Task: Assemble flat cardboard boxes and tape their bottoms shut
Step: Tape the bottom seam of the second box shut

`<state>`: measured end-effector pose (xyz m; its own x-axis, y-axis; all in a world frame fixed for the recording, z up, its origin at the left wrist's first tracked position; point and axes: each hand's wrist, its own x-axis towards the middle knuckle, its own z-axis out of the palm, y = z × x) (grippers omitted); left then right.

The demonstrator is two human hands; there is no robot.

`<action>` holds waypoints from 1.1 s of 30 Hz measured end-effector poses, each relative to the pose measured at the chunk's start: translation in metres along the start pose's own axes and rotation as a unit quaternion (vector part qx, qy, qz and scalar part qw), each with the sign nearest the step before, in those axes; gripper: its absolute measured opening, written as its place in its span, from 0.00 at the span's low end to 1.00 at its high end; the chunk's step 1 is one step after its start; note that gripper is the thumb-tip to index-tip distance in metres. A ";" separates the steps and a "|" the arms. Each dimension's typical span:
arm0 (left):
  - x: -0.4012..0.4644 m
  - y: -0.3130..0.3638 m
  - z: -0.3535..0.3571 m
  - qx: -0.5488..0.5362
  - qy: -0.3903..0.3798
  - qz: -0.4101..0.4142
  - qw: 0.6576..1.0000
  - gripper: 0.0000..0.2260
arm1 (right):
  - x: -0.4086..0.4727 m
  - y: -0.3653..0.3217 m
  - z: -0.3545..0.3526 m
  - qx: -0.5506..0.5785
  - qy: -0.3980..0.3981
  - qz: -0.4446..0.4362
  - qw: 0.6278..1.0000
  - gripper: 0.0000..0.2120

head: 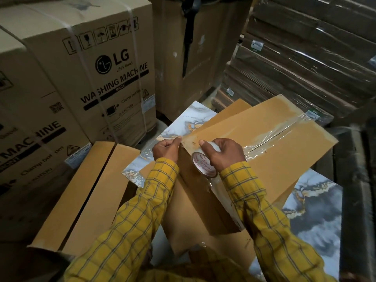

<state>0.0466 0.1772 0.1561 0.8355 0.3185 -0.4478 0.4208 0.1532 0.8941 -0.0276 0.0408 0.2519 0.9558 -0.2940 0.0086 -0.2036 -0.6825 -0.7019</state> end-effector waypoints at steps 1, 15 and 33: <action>0.001 0.002 0.000 0.011 -0.006 -0.016 1.000 0.08 | 0.000 0.000 0.000 -0.001 -0.002 0.003 1.000 0.25; 0.023 -0.004 -0.017 0.017 -0.049 0.007 0.999 0.06 | -0.003 -0.004 -0.001 -0.029 -0.001 0.016 0.999 0.22; 0.027 0.007 -0.011 0.161 -0.202 0.236 0.937 0.06 | -0.025 0.025 -0.019 0.179 -0.078 0.052 0.979 0.25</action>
<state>0.0683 0.1976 0.1501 0.9936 -0.1102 -0.0265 0.0009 -0.2263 0.9740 -0.0604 0.0177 0.2476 0.9605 -0.2241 -0.1653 -0.2404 -0.3677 -0.8984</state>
